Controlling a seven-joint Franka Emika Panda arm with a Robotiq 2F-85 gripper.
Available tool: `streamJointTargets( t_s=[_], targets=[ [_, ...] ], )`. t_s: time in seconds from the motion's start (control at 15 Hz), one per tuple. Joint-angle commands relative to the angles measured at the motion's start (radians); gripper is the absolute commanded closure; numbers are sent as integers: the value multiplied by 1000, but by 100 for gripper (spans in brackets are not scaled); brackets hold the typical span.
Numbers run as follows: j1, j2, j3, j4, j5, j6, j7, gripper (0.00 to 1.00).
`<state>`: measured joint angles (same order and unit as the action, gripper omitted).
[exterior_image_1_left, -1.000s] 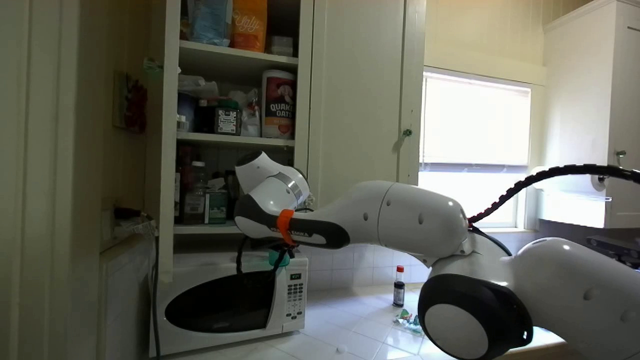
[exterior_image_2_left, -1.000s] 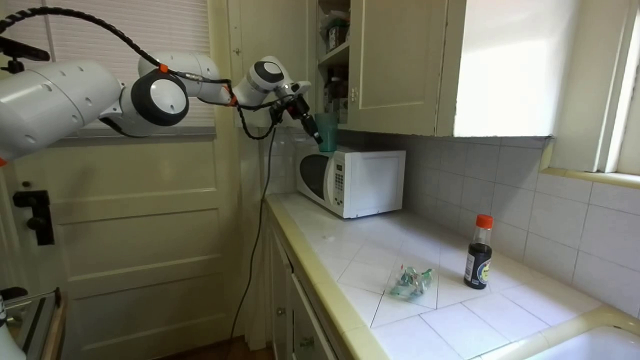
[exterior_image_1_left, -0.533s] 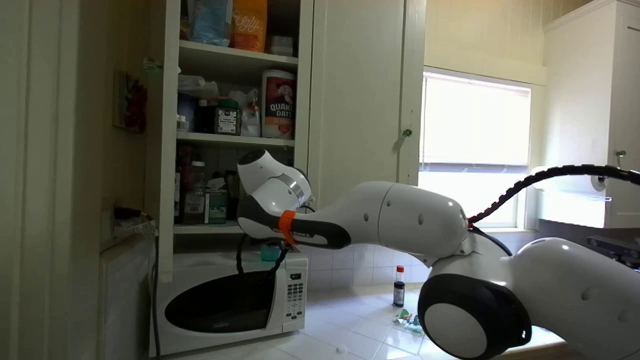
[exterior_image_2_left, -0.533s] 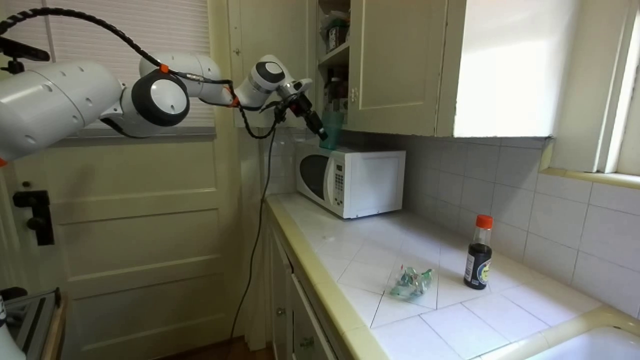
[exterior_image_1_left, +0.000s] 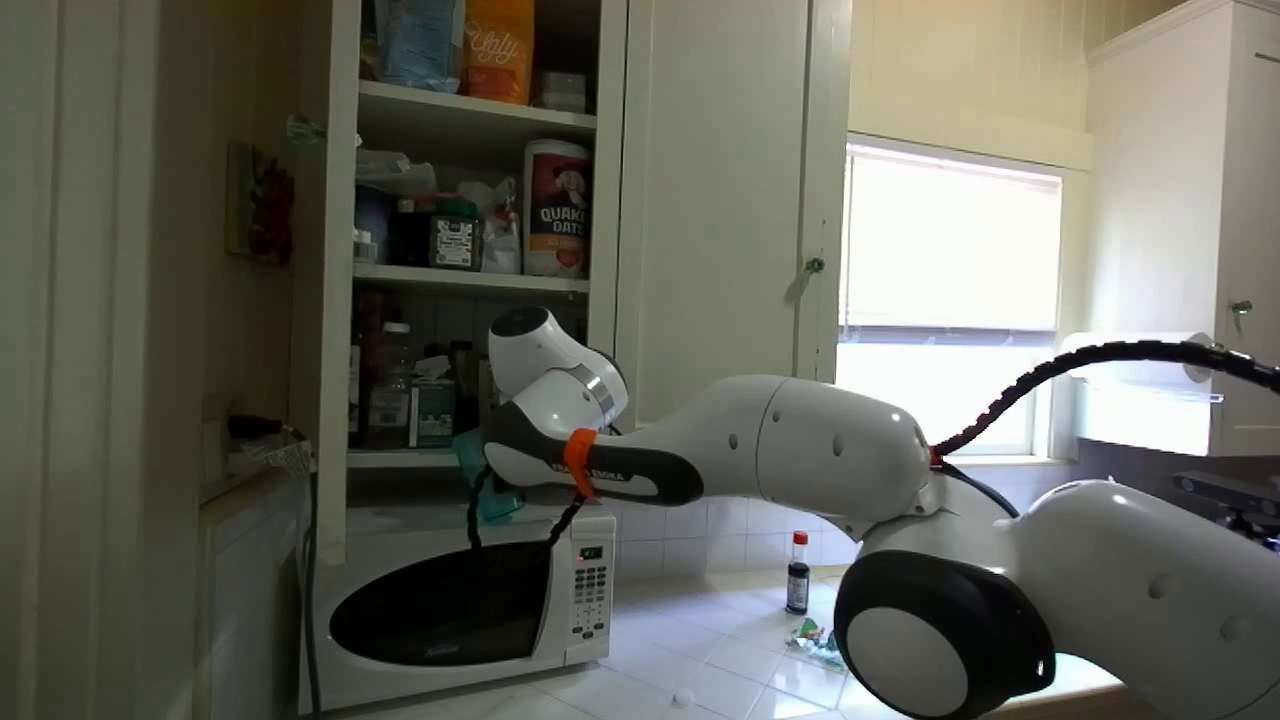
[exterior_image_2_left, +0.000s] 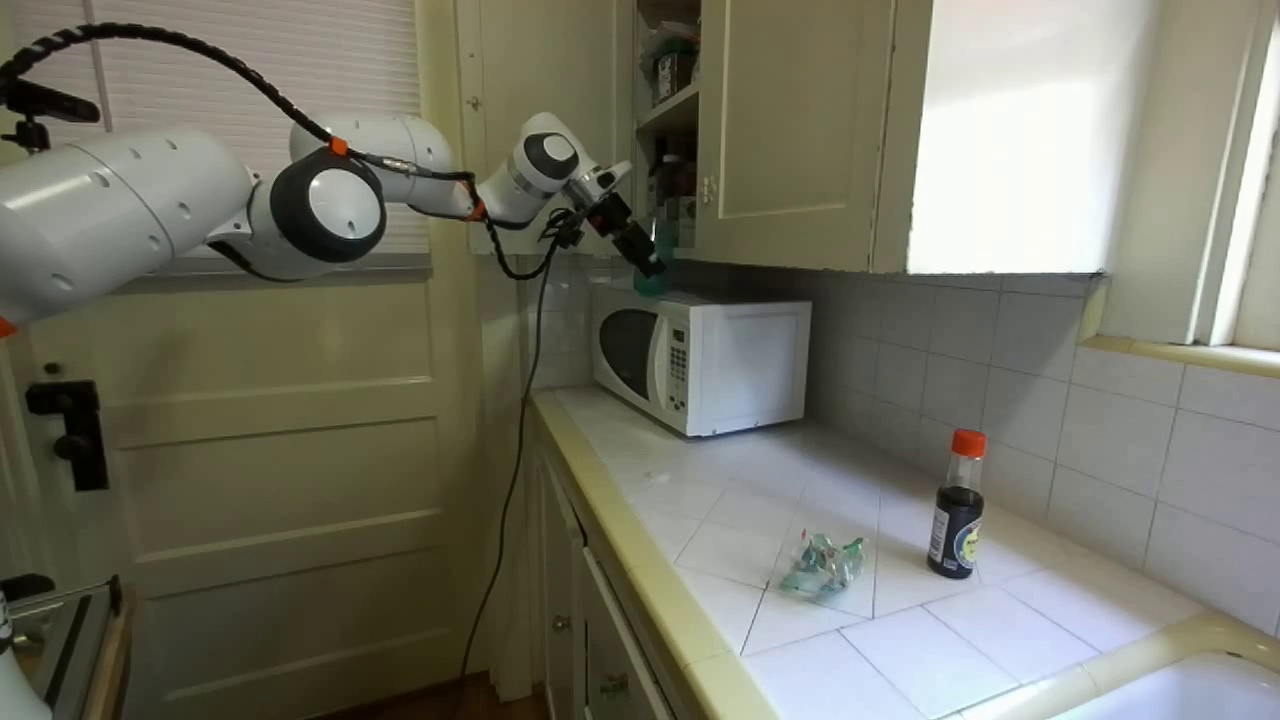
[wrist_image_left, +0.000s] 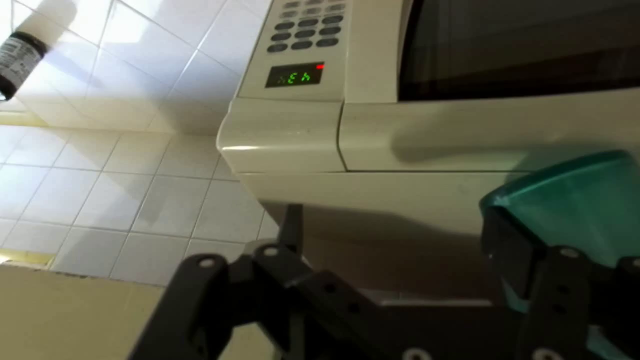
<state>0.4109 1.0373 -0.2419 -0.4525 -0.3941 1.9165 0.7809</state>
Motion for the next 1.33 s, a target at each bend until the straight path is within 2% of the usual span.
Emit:
streamJointTargets(
  t_s=[0.0, 0.2, 0.33, 0.53, 0.73, 0.93, 1.0, 1.07, 1.13, 1.27],
  targets=[
    [-34, 18, 72, 11, 92, -3, -56, 0],
    [-50, 35, 107, 14, 143, 25, -105, 0],
    [-47, 41, 97, 14, 137, 38, -120, 0],
    [-51, 44, 103, 13, 133, 102, -238, 0],
    [-43, 39, 107, 7, 135, 105, -350, 0],
    [-38, 40, 111, 6, 135, 114, -406, 0],
    [-40, 93, 167, -16, 193, 118, -400, 0],
    [-46, 139, 188, 55, 221, 79, -421, 0],
    [-46, 170, 208, 76, 244, 62, -434, 0],
    [-37, 208, 225, 53, 267, 97, -428, 0]
  ],
)
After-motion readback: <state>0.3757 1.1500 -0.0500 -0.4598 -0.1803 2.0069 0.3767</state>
